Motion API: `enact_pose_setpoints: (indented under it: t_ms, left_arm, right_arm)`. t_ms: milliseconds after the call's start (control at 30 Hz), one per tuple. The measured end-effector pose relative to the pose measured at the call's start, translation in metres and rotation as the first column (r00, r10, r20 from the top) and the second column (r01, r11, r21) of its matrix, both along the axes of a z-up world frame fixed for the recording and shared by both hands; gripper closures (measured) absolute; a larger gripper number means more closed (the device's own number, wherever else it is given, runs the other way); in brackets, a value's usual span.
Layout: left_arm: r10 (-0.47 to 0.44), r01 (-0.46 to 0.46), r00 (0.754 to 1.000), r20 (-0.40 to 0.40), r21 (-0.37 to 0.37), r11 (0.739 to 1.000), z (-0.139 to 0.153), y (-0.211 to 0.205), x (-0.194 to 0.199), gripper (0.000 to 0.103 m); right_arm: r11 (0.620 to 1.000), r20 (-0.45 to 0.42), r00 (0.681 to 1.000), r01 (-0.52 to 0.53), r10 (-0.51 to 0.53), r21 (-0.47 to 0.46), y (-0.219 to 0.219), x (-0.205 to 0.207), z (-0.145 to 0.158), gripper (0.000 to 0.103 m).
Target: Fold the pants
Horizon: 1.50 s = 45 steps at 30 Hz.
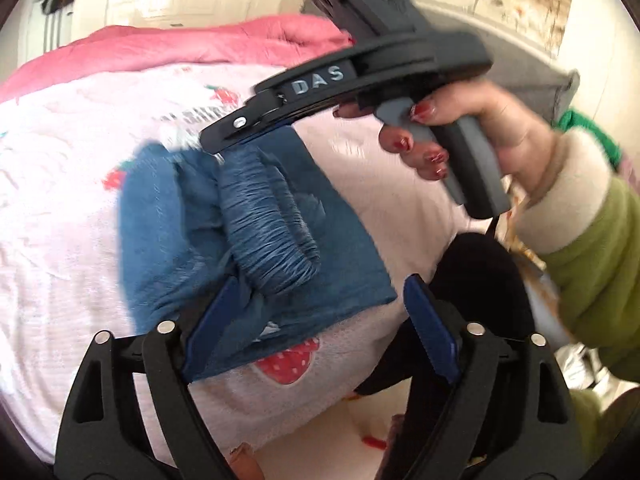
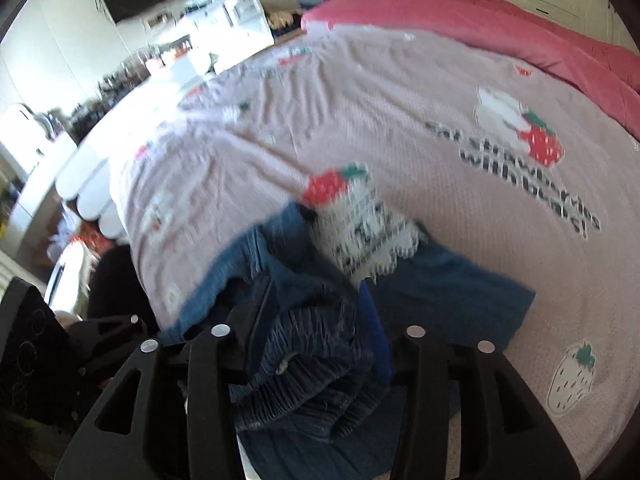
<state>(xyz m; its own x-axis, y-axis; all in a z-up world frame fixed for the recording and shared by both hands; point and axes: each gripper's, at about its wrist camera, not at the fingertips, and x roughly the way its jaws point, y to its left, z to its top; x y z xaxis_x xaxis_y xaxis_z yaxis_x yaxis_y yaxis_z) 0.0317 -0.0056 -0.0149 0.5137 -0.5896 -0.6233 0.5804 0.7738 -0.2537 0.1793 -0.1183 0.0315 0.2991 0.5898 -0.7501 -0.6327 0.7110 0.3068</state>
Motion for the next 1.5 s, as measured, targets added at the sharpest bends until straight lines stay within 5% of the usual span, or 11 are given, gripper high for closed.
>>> enact_pose_setpoints:
  t_ms: [267, 333, 400, 433, 467, 600, 800, 1033, 1200, 1367, 1500]
  left_arm:
    - [0.118, -0.117, 0.993, -0.009, 0.041, 0.992, -0.001, 0.021, 0.016, 0.021]
    - [0.106, -0.105, 0.994, -0.022, 0.041, 0.994, -0.008, 0.018, 0.022, 0.040]
    - [0.103, -0.102, 0.995, -0.007, 0.064, 0.993, -0.013, 0.014, 0.023, 0.058]
    - [0.097, -0.097, 0.995, 0.004, 0.082, 0.992, -0.016, 0.010, 0.023, 0.075]
    - [0.089, -0.089, 0.996, 0.004, 0.090, 0.992, -0.017, 0.008, 0.021, 0.078]
    - [0.054, -0.056, 0.998, 0.017, 0.140, 0.989, -0.028, -0.010, 0.014, 0.078]
    - [0.062, -0.062, 0.998, 0.006, 0.150, 0.987, -0.039, -0.019, 0.016, 0.078]
    - [0.067, -0.064, 0.998, -0.016, 0.126, 0.990, -0.039, -0.021, 0.019, 0.078]
    - [0.079, -0.076, 0.997, -0.018, 0.138, 0.988, -0.032, -0.005, 0.019, 0.078]
    - [0.082, -0.078, 0.996, -0.028, 0.141, 0.987, -0.028, -0.003, 0.019, 0.077]
    - [0.091, -0.085, 0.995, -0.031, 0.155, 0.984, -0.028, -0.005, 0.018, 0.074]
  right_arm:
    - [0.998, -0.110, 0.994, -0.023, 0.017, -0.055, 0.052, 0.041, -0.012, 0.060]
    - [0.994, -0.136, 0.990, -0.047, 0.033, -0.100, 0.062, 0.042, -0.021, 0.065]
    - [0.987, -0.147, 0.987, -0.086, 0.066, -0.135, 0.073, 0.039, -0.029, 0.090]
    - [0.984, -0.134, 0.988, -0.096, 0.076, -0.151, 0.075, 0.037, -0.030, 0.096]
    - [0.980, -0.100, 0.992, -0.089, 0.072, -0.180, 0.078, 0.035, -0.028, 0.096]
    - [0.961, 0.050, 0.998, -0.024, 0.040, -0.277, 0.085, 0.040, -0.019, 0.099]
    - [0.913, 0.088, 0.995, -0.013, 0.054, -0.407, 0.095, 0.056, -0.061, 0.103]
    - [0.987, 0.138, 0.990, 0.027, -0.005, -0.160, 0.051, 0.033, -0.012, 0.099]
    - [1.000, 0.058, 0.998, -0.007, 0.006, 0.017, 0.012, -0.008, 0.002, 0.089]
    - [0.992, -0.021, 0.999, 0.035, -0.038, -0.119, 0.011, -0.018, -0.046, 0.089]
    - [0.994, 0.017, 0.998, 0.055, -0.053, -0.092, 0.011, -0.029, -0.049, 0.088]
